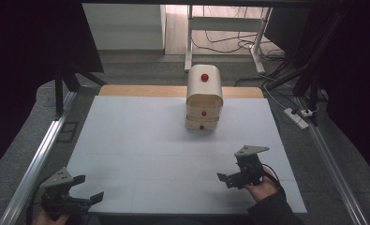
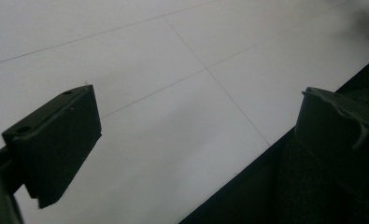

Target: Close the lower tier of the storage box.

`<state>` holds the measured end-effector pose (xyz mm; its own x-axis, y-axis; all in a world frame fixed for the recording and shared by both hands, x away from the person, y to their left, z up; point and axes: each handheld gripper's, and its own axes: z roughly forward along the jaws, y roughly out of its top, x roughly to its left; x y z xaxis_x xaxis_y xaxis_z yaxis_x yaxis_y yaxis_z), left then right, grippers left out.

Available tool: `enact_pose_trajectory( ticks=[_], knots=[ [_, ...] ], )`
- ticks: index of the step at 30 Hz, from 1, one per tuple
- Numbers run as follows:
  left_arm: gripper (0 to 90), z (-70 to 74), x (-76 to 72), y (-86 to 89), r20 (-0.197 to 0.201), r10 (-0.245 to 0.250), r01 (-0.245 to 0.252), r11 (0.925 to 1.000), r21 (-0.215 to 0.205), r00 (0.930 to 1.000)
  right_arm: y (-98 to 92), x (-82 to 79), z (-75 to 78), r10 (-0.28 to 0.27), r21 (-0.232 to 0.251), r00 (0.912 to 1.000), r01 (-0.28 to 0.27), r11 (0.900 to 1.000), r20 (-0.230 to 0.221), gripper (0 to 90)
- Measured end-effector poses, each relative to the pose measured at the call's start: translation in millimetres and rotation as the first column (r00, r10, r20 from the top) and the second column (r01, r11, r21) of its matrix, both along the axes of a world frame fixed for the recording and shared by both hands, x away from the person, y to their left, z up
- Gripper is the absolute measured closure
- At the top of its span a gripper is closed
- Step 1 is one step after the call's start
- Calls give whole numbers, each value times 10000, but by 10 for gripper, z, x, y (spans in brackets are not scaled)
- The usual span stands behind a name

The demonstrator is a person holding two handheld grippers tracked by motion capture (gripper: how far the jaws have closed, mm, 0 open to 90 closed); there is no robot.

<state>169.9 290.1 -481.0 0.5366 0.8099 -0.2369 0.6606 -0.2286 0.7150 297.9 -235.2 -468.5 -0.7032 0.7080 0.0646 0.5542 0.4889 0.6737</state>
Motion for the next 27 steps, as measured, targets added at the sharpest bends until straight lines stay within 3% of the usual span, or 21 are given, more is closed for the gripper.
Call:
enact_pose_trajectory(
  ticks=[27],
  knots=[
    [7,0,1,0,-8,17,-17,10000,-16,10000,-241,-200,36,-448,163,9990,450,9989,-84,0]
  ],
)
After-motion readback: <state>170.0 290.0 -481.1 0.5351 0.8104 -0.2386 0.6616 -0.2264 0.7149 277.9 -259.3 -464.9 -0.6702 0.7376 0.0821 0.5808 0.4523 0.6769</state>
